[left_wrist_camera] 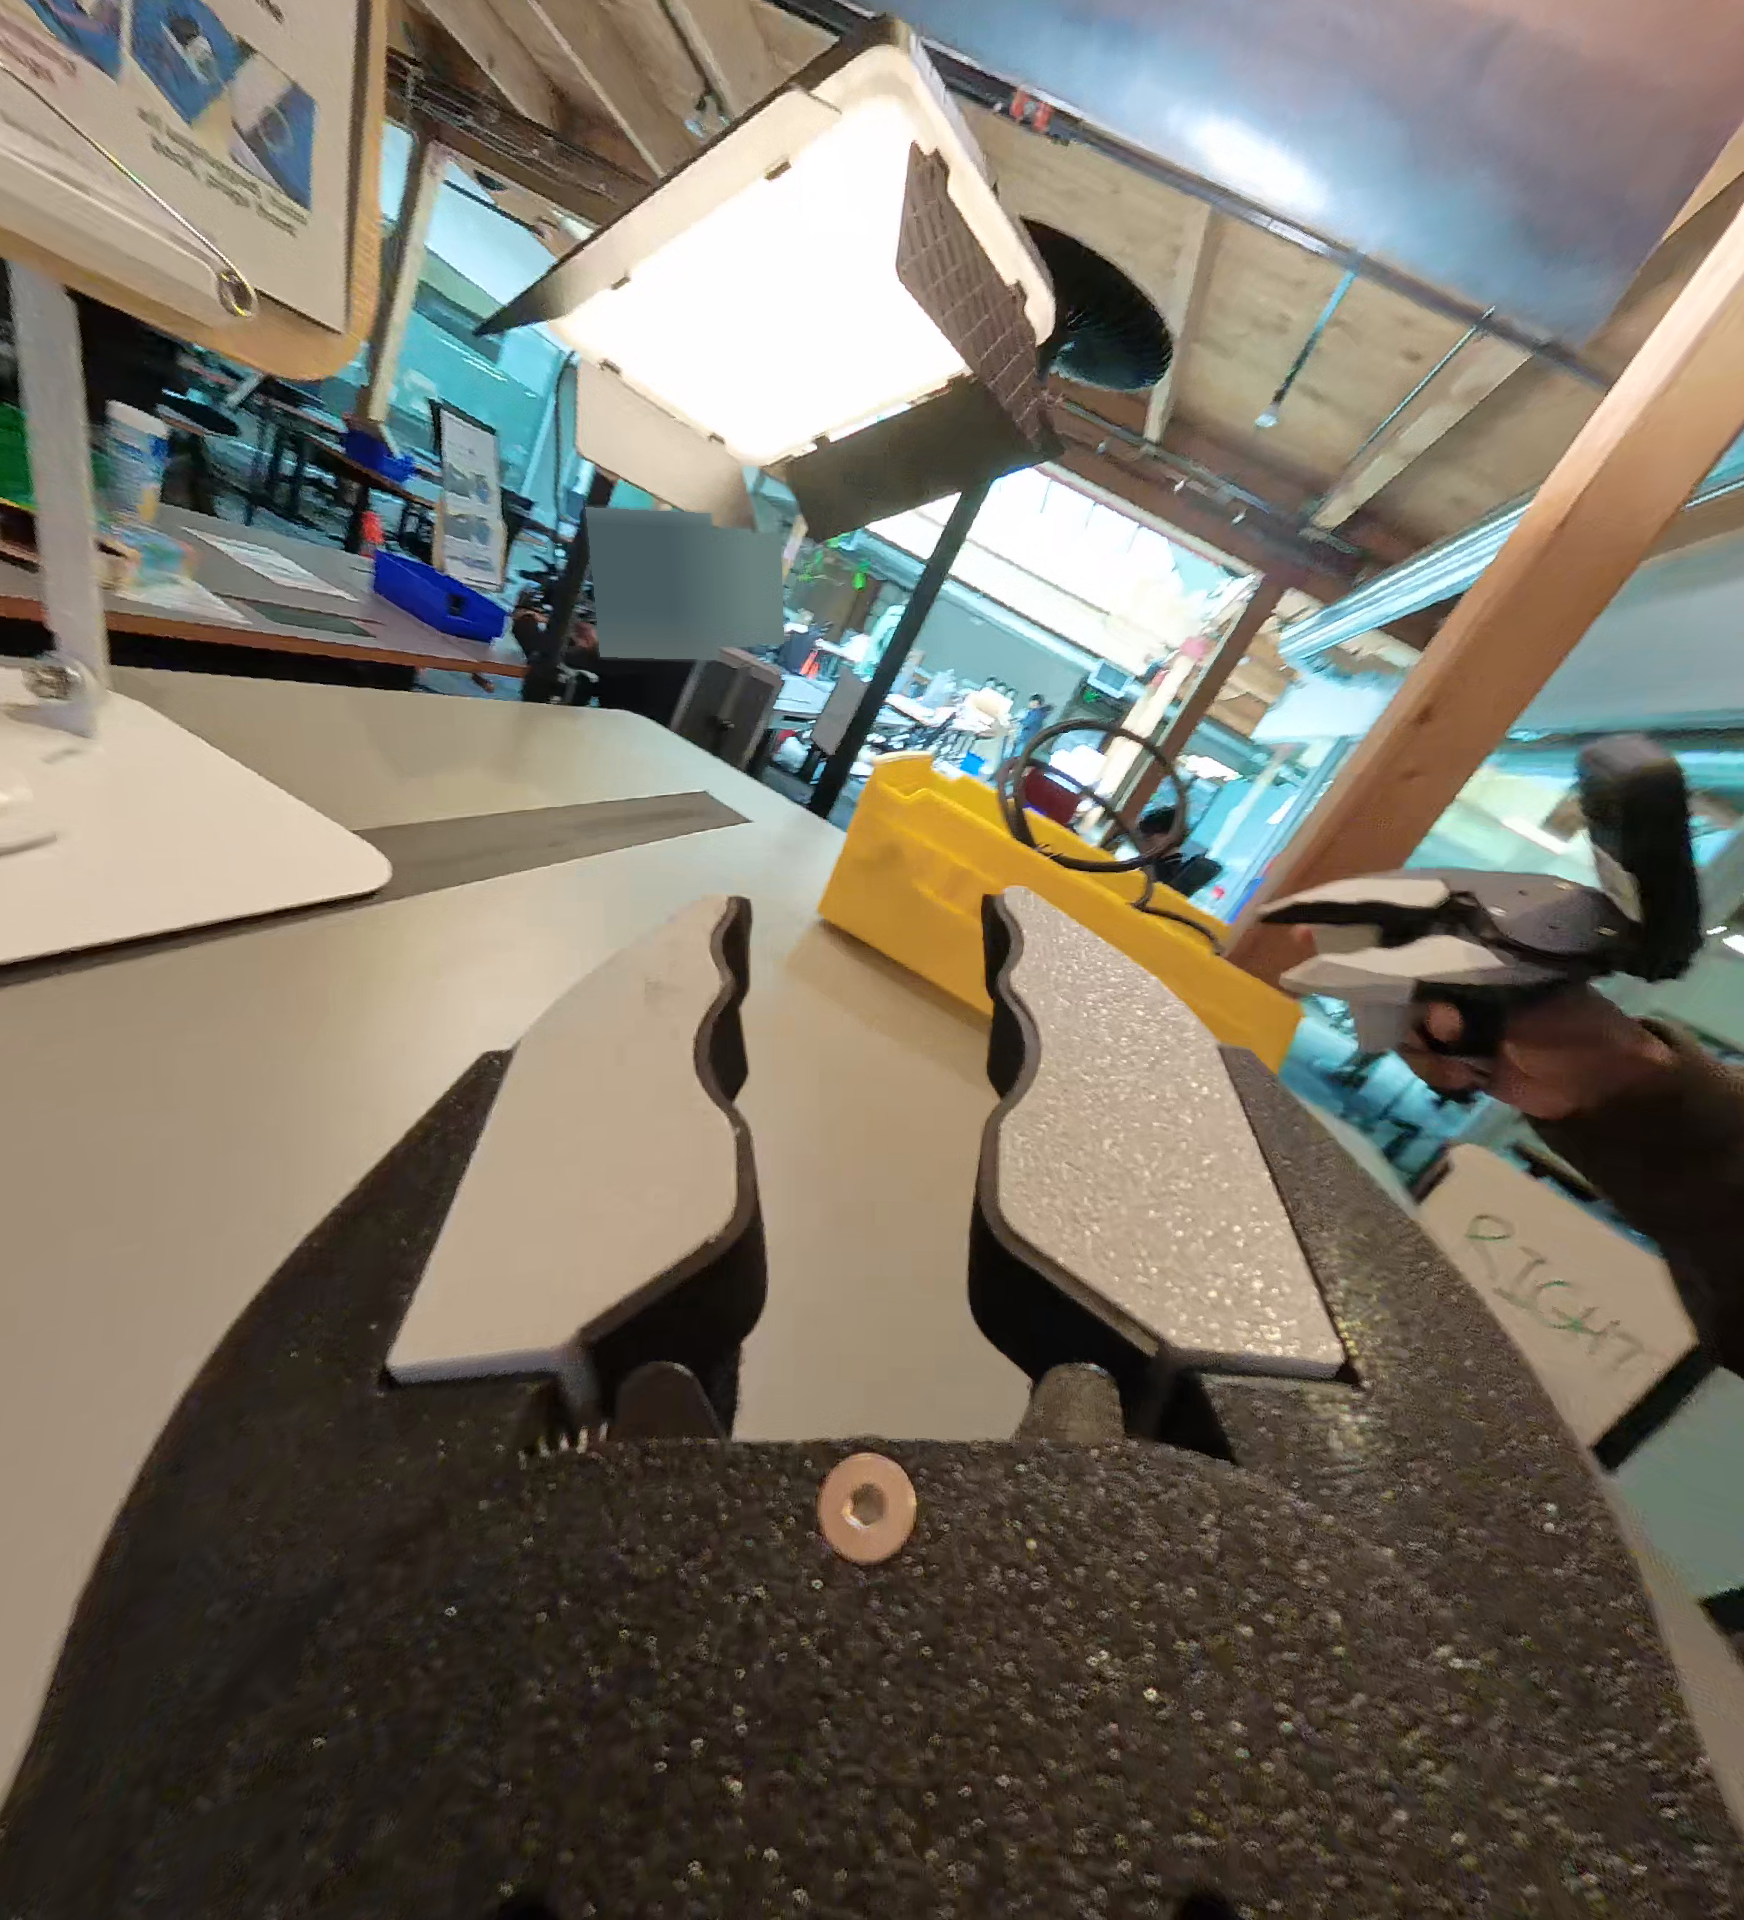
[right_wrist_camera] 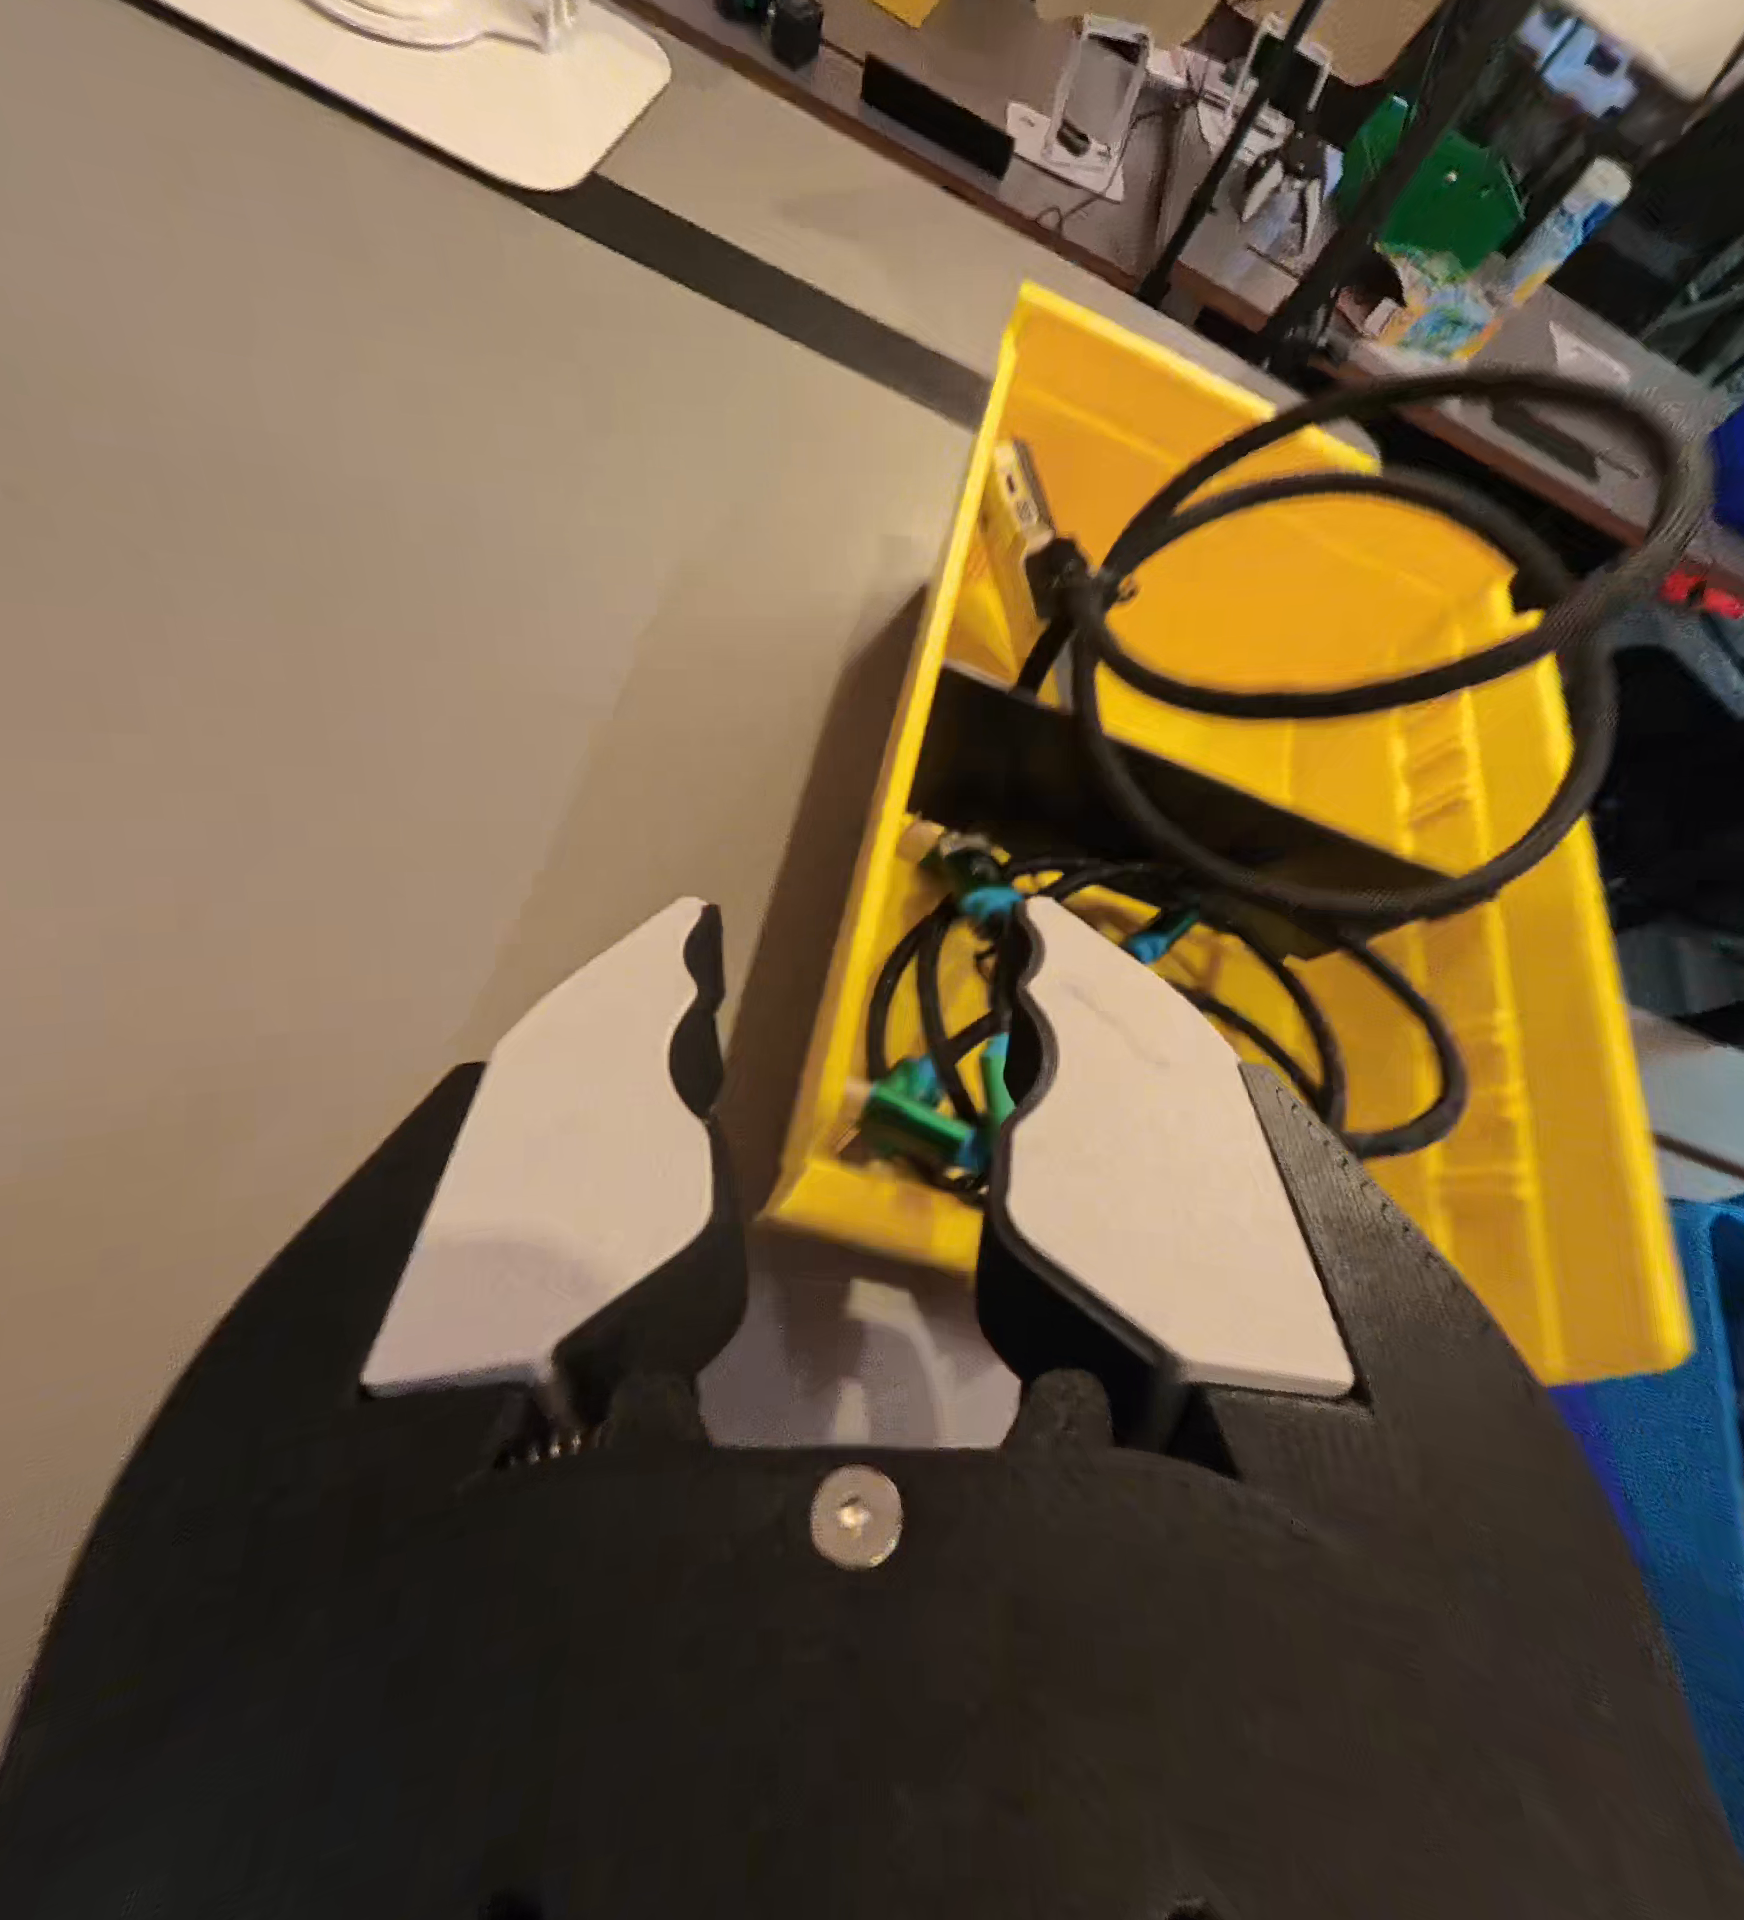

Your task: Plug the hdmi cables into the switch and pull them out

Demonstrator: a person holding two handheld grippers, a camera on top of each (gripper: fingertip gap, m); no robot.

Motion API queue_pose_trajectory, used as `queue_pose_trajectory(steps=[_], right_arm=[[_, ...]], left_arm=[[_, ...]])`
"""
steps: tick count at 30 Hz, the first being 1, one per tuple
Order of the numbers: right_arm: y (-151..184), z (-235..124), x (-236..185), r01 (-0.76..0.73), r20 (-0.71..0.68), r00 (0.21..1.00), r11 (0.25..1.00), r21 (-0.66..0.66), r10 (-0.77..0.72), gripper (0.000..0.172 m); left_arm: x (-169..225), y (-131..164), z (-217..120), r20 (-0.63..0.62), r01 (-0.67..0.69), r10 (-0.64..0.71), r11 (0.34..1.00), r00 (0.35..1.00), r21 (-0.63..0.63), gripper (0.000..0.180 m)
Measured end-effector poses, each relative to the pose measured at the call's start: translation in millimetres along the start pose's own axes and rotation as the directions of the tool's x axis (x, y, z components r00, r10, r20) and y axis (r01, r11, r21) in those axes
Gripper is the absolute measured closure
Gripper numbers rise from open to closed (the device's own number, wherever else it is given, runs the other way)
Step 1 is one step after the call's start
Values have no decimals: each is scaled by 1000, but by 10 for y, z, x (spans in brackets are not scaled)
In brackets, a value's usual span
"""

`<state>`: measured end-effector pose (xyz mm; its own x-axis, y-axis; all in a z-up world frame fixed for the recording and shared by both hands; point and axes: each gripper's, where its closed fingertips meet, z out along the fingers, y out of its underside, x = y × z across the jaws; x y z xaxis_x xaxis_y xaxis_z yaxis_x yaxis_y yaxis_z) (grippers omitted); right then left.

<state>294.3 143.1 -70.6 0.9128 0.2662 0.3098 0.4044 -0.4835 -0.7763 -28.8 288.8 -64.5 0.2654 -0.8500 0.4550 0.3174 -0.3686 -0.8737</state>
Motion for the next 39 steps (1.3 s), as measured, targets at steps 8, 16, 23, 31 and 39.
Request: queue_pose_trajectory(steps=[8,16,23,31,39], right_arm=[[474,131,-206,-101,-99,989,993,63,107,131],[581,336,-76,-34,-251,966,993,113,61,158],[513,358,-89,59,-279,960,989,134,-19,159],[406,329,-48,93,-327,945,977,192,-26,151],[398,403,-44,152,-329,940,973,176,-87,150]], left_arm=[[-109,118,-7,158,-203,221,972,962,-118,137],[195,344,-563,328,-318,396,910,858,-265,155],[676,326,-1862,627,-418,523,849,577,-323,162],[1016,-385,-3801,845,-362,501,765,-186,-533,141],[239,-208,-4390,910,-51,413,908,-39,-415,143]])
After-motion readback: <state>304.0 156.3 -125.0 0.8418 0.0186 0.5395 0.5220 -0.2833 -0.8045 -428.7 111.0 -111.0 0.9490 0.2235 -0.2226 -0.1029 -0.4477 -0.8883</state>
